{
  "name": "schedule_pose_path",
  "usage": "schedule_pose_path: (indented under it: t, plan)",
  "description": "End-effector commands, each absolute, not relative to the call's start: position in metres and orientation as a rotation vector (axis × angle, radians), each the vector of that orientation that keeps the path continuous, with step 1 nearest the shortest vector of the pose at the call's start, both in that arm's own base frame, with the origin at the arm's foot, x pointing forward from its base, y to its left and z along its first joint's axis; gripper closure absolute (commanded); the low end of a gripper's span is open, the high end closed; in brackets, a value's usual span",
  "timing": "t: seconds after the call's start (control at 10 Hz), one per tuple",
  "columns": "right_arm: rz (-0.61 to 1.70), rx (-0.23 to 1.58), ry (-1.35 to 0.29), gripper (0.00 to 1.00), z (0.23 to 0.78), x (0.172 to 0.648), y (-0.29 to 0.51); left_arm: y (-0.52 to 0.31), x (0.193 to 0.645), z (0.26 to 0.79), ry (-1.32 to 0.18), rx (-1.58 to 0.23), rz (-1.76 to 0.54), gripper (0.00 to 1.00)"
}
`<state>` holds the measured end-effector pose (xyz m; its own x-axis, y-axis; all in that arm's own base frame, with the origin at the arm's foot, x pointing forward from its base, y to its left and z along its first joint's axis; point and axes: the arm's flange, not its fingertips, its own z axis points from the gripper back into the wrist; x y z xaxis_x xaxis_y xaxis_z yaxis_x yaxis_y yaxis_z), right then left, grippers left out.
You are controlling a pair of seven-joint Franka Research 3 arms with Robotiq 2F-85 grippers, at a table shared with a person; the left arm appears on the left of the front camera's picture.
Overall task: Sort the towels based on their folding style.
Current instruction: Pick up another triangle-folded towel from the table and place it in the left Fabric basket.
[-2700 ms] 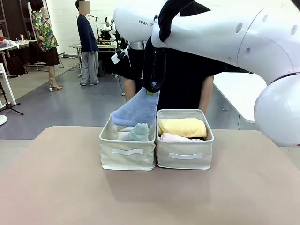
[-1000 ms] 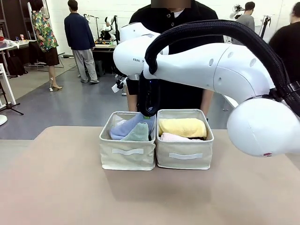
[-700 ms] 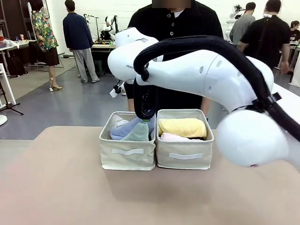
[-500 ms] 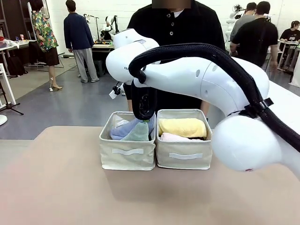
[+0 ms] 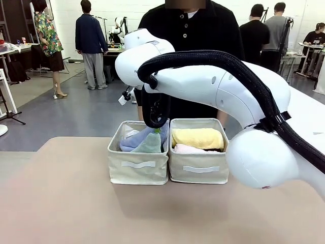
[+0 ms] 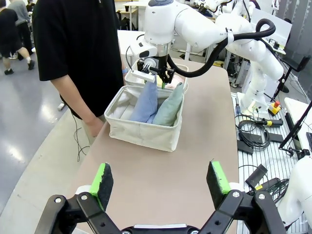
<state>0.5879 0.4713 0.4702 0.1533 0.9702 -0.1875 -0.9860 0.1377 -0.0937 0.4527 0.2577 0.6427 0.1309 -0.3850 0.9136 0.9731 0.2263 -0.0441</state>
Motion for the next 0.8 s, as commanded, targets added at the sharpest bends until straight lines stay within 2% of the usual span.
schedule_pose_path:
  t: [0.0, 0.1, 0.7]
  plan:
    - [1.438, -0.193, 0.085, 0.06, 0.482, 0.606, 0.489, 0.258, 0.452, 0.644, -0.942, -0.802, -1.157, 0.0]
    - [1.444, -0.188, 0.096, 0.0, 0.484, 0.604, 0.487, 0.258, 0.452, 0.644, -0.942, -0.802, -1.157, 0.0]
    - [1.461, -0.192, 0.131, 0.0, 0.49, 0.596, 0.48, 0.258, 0.452, 0.644, -0.942, -0.802, -1.157, 0.0]
